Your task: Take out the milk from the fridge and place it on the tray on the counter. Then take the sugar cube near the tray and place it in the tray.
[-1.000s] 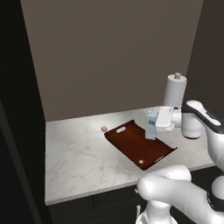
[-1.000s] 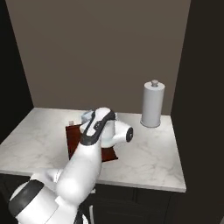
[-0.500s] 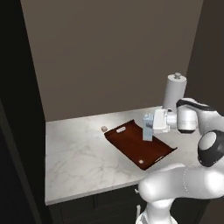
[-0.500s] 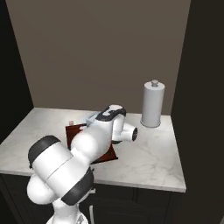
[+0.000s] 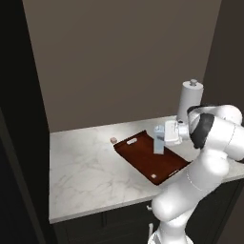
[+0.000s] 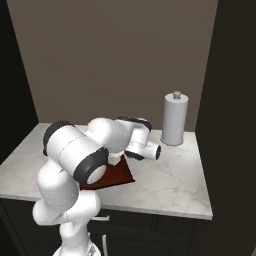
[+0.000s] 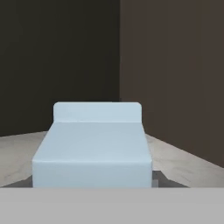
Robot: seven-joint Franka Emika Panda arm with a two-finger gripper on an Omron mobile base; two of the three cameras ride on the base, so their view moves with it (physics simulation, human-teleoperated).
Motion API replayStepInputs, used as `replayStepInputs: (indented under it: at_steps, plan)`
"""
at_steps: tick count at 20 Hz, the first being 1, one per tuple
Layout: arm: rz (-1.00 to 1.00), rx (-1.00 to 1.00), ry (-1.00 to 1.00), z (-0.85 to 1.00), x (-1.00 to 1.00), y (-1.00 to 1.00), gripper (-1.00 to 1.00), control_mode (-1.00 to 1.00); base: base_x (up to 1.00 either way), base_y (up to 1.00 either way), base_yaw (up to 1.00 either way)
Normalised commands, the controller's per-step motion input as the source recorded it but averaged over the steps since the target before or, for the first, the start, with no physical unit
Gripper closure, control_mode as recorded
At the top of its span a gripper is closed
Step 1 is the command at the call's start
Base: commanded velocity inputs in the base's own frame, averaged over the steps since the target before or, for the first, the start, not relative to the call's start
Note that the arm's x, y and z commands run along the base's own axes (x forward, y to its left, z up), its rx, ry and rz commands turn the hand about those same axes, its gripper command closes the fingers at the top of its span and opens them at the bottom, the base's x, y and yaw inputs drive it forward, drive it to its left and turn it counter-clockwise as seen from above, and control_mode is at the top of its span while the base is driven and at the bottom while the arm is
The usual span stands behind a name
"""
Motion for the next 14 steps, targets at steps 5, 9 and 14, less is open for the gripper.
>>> replayStepInputs:
  at_steps: [5, 9, 14]
  plan:
    - [0.0, 0.0, 0.0, -0.28, 0.15, 0.0, 1.0, -1.0, 0.0, 0.0, 0.0]
    - [0.0, 0.0, 0.0, -0.28, 0.09, 0.0, 1.0, -1.0, 0.0, 0.0, 0.0]
    - [0.0, 0.0, 0.0, -0.32, 0.01, 0.0, 1.0, -1.0, 0.0, 0.0, 0.0]
